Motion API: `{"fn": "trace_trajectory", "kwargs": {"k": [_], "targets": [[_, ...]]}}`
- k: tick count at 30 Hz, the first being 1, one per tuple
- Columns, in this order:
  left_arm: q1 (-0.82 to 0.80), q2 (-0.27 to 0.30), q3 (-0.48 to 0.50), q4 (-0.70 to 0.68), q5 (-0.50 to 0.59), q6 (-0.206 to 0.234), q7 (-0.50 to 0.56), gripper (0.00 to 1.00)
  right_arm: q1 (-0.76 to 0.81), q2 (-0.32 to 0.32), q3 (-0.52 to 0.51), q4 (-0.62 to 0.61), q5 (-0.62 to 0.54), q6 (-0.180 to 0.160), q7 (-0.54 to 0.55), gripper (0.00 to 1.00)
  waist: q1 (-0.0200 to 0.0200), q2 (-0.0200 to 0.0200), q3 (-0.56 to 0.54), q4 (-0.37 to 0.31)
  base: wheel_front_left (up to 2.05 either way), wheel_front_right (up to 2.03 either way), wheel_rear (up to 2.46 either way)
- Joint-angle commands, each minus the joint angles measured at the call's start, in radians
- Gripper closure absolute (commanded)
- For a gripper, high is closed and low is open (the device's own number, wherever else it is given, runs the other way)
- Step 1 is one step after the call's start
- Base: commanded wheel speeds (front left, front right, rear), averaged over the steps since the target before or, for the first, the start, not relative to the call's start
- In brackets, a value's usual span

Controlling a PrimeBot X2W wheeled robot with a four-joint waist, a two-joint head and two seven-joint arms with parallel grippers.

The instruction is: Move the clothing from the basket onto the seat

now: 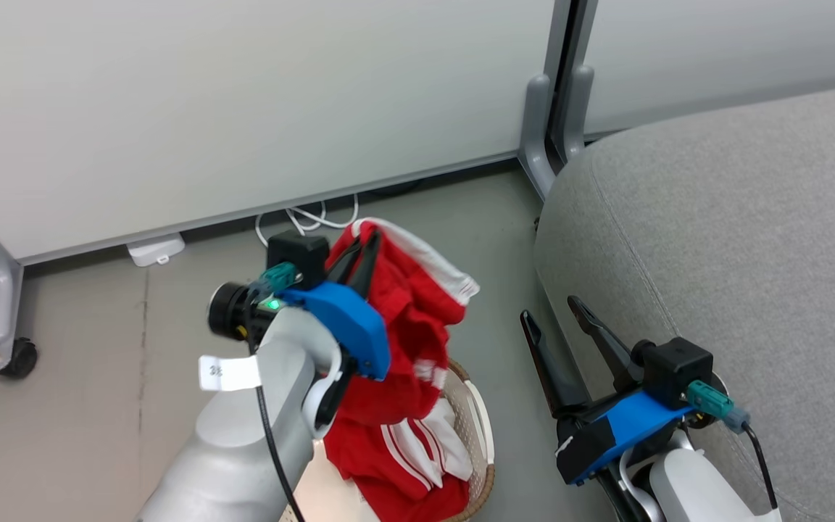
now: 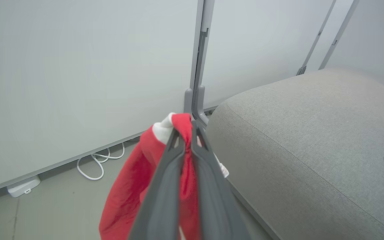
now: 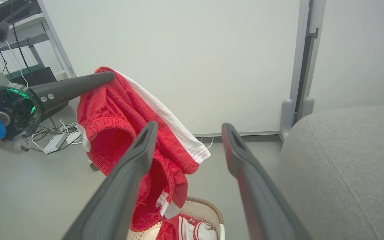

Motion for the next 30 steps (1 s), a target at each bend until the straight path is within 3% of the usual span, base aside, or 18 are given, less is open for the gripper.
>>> {"fn": "trace_trajectory", "kwargs": {"k": [1, 14, 21, 30], "targets": [[-0.014, -0.001, -0.007, -0.008, -0.006, 0.005, 0.004, 1.00, 0.016, -0.003, 0.000, -0.006, 0.003, 0.000, 0.001, 0.00, 0.0003, -0.0001, -0.014, 0.011, 0.00, 0.00, 0.00], [-0.097, 0.000, -0.166, -0.167, -0.108, 0.075, 0.073, 1.00, 0.053, -0.003, 0.002, -0.025, -0.006, 0.000, 0.032, 0.00, 0.0003, -0.0001, -0.055, 0.014, 0.00, 0.00, 0.00], [-0.105, 0.000, -0.206, -0.162, -0.140, 0.103, 0.067, 1.00, 0.058, -0.003, 0.009, -0.036, -0.001, 0.000, 0.040, 0.00, 0.0003, -0.0001, -0.057, 0.001, 0.00, 0.00, 0.00], [-0.108, 0.000, -0.229, -0.132, -0.170, 0.105, 0.055, 1.00, 0.062, -0.003, 0.004, -0.035, -0.008, 0.000, 0.042, 0.00, 0.0003, -0.0001, -0.056, -0.003, 0.00, 0.00, 0.00]]}}
